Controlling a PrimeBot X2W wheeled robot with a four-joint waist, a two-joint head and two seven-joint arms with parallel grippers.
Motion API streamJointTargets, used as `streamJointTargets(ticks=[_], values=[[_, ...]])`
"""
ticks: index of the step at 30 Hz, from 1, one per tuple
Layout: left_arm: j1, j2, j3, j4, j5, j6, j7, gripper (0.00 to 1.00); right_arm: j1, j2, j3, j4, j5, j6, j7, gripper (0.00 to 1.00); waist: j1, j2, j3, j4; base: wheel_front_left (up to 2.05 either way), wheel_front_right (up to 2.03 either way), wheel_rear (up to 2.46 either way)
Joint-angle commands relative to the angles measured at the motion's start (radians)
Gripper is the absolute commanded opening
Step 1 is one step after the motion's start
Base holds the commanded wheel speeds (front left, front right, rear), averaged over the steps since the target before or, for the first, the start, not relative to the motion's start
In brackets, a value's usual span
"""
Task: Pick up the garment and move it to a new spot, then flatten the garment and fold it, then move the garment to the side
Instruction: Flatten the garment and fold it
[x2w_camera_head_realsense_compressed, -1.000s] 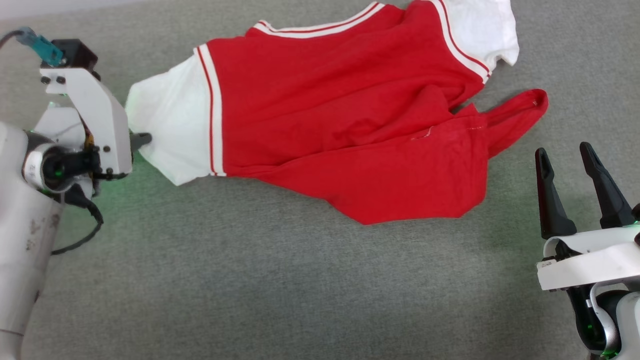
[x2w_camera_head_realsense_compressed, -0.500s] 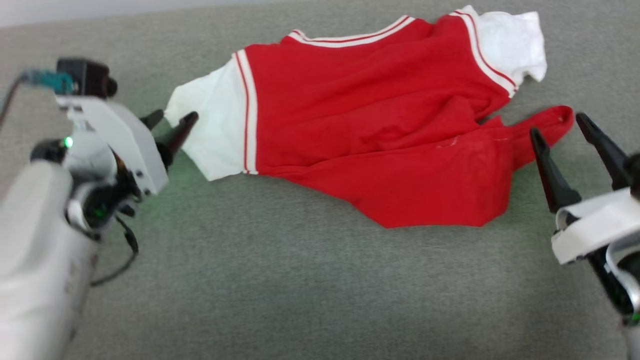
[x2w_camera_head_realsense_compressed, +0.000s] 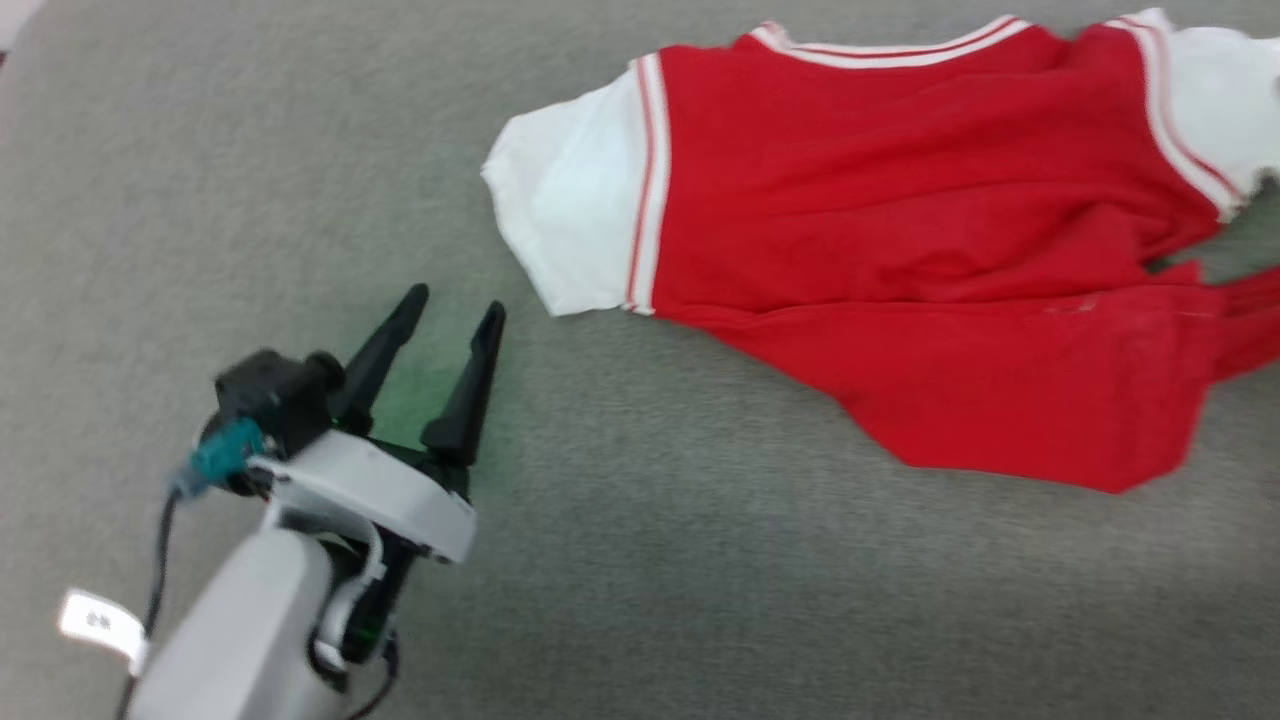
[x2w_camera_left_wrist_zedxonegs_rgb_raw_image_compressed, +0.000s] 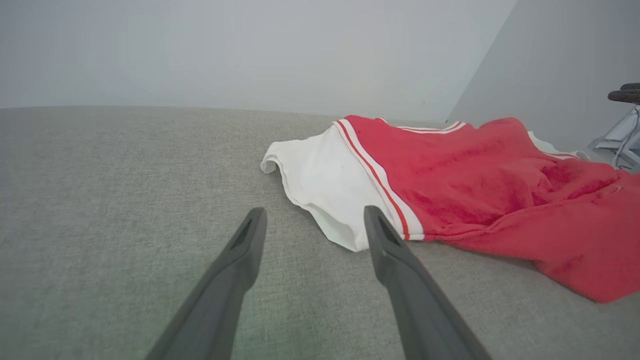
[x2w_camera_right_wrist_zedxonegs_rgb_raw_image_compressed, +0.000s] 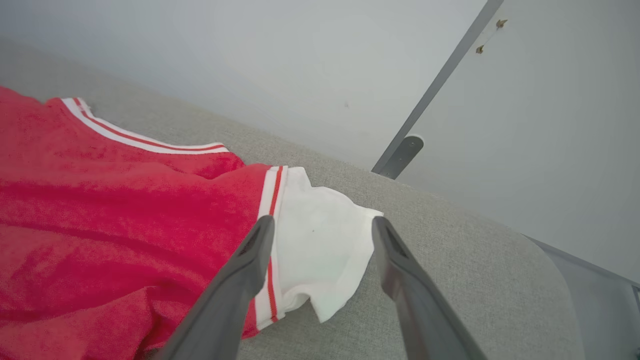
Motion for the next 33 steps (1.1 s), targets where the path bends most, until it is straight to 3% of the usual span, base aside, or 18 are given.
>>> streamJointTargets(ticks=[1, 7, 14, 26, 27, 29, 33], values=[[0.012, -0.018, 0.0, -0.011, 0.01, 0.011, -0.029, 1.0, -0.043, -0.014, 0.017, 0.028, -0.002, -0.001, 0.022, 1.0, 0.0, 0.0, 0.064, 0.081, 0.0, 0.0, 0.0], [0.02, -0.069, -0.019, -0.059, 0.089, 0.022, -0.104, 1.0, -0.217, -0.097, 0.071, 0.207, 0.034, -0.001, 0.225, 1.0, 0.0, 0.0, 0.129, 0.175, 0.0, 0.0, 0.0], [0.026, -0.123, 0.025, -0.114, 0.14, 0.017, -0.117, 1.0, -0.319, -0.153, 0.075, 0.327, 0.067, -0.001, 0.253, 1.0, 0.0, 0.0, 0.199, 0.255, 0.0, 0.0, 0.0], [0.059, -0.171, 0.109, -0.205, 0.196, -0.017, -0.117, 1.0, -0.33, -0.128, 0.196, 0.413, 0.096, 0.003, 0.368, 1.0, 0.0, 0.0, 0.232, 0.26, 0.0, 0.0, 0.0], [0.055, -0.169, 0.115, -0.209, 0.198, -0.021, -0.117, 1.0, -0.331, -0.126, 0.206, 0.412, 0.102, 0.003, 0.373, 0.86, 0.0, 0.0, 0.233, 0.257, 0.0, 0.0, 0.0], [0.038, -0.154, 0.121, -0.21, 0.207, -0.03, -0.117, 1.0, -0.331, -0.126, 0.225, 0.41, 0.11, 0.003, 0.379, 0.0, 0.0, 0.0, 0.234, 0.251, 0.0, 0.0, 0.0], [-0.022, -0.11, 0.12, -0.219, 0.23, -0.047, -0.098, 1.0, -0.348, -0.147, 0.25, 0.414, 0.103, 0.002, 0.376, 0.0, 0.0, 0.0, 0.233, 0.24, 0.0, 0.0, 0.0]])
